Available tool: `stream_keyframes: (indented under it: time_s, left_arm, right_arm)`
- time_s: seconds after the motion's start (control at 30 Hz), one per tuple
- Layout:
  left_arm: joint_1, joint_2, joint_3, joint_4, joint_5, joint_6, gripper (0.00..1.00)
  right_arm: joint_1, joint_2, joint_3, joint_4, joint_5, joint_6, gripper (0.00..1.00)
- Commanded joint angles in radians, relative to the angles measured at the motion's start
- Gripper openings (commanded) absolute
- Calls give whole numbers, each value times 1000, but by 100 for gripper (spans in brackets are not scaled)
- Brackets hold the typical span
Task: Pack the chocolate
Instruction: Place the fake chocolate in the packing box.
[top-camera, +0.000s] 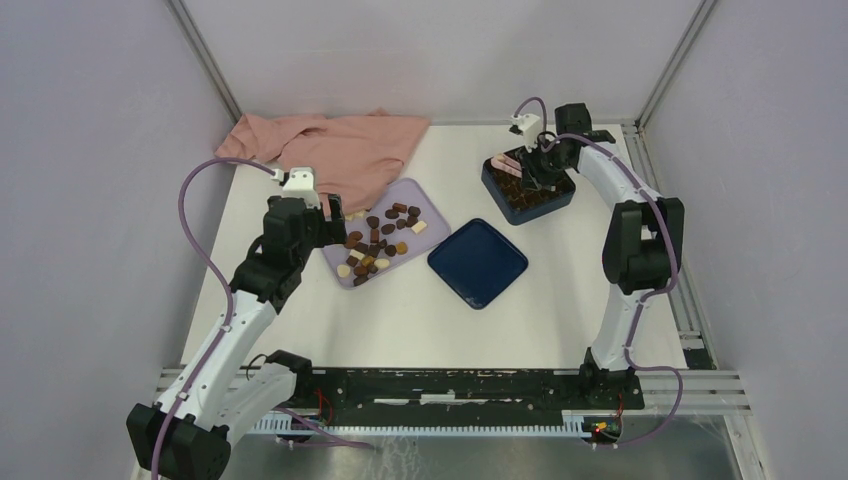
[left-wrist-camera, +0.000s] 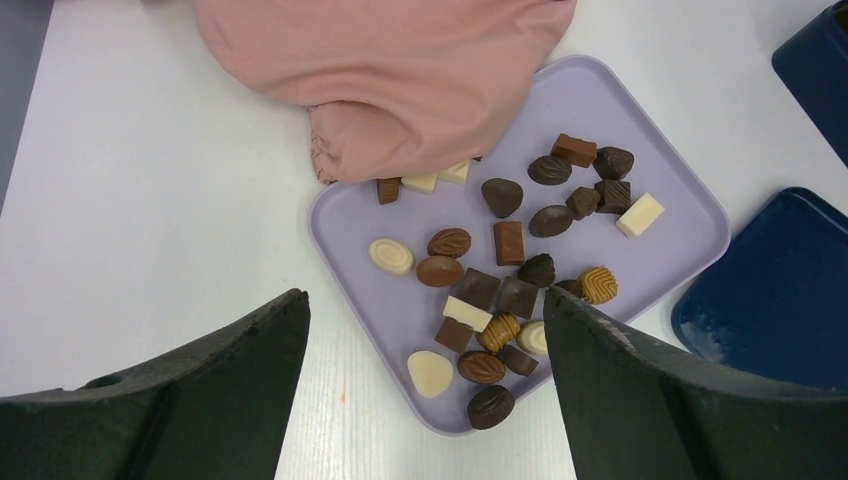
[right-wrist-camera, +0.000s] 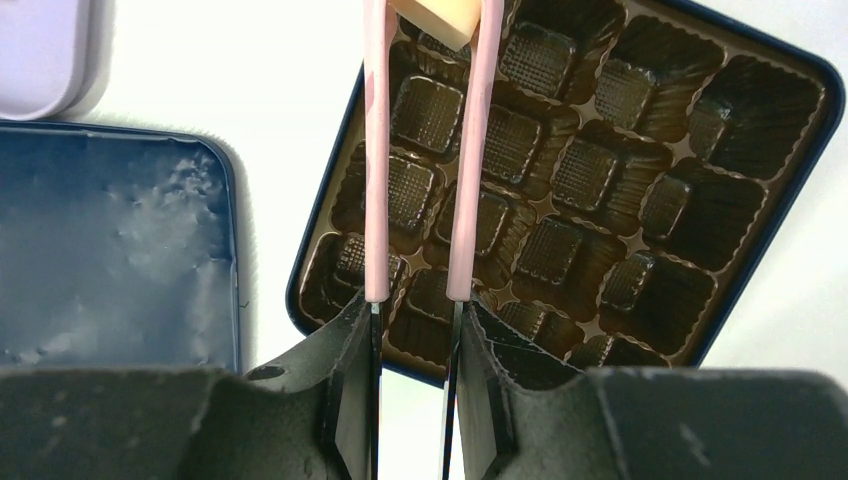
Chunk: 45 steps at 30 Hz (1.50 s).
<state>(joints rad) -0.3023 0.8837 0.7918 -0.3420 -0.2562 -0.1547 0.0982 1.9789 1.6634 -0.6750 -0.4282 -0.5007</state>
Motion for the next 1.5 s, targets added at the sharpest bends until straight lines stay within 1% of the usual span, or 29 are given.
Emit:
stream_keyframes:
  time_s: [0.0,0.23,0.4,0.57,0.77,1.0,1.3,1.47]
  left_arm:
    - [5,2,0,38,15,46,91]
    - [5,-1,0,37,18,48,92]
    - [5,-6,-1,37,13,46,97]
    - [6,-9,-3,37,9,46,98]
    - [5,-8,-3,35,9,46,98]
    - [5,-10,-3,35,7,46,99]
    - [6,-14,-3,35,6,46,99]
    - [5,-22,-5,37,3,44,98]
  right_arm:
    - [3,25,46,3,24,14,16]
    - [6,75,84,4,30,18,18]
    - [9,111,125,-4,42,21,19]
    - [13,122,119,-1,44,19,21]
    - [15,126,116,-1,51,16,31]
    - [17,124,119,-3,46,16,38]
    - [16,111,117,-4,45,9,38]
    - [17,25,95,4,73,-14,37]
